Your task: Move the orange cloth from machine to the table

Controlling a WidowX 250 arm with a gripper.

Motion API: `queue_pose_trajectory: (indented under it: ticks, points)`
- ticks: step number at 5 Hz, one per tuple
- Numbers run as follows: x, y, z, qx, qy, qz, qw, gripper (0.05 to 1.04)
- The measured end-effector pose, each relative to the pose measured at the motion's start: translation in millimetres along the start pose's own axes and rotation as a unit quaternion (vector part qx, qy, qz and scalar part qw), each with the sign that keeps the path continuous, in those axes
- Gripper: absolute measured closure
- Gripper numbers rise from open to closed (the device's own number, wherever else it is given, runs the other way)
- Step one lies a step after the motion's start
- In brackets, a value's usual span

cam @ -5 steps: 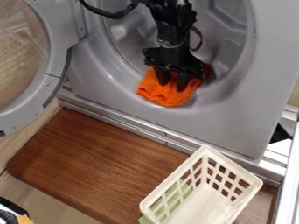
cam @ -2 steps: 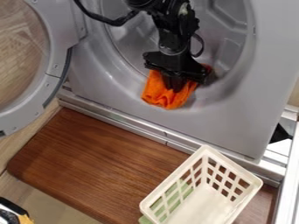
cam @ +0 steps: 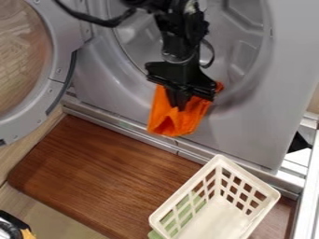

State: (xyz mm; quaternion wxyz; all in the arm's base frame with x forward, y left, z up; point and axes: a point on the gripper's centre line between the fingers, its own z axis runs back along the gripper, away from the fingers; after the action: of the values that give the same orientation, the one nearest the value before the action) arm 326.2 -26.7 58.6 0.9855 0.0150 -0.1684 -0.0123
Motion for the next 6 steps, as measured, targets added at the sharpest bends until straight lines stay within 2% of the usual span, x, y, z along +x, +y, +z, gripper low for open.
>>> queue_pose_trajectory:
  ticks: [1, 2, 4, 6]
  points:
    - [-21.4, 2.9, 14.0, 0.002, 0.000, 0.003, 1.0000, 1.033]
    - [-48.8, 4.2, 7.2, 0.004, 0.029, 0.006, 0.9995, 1.033]
    - [-82.8, -1.6, -18.7, -0.011, 0.071, 0.014, 0.9973, 1.033]
    - [-93.3, -1.5, -47.2, 0.011, 0.078, 0.004, 0.9969, 1.033]
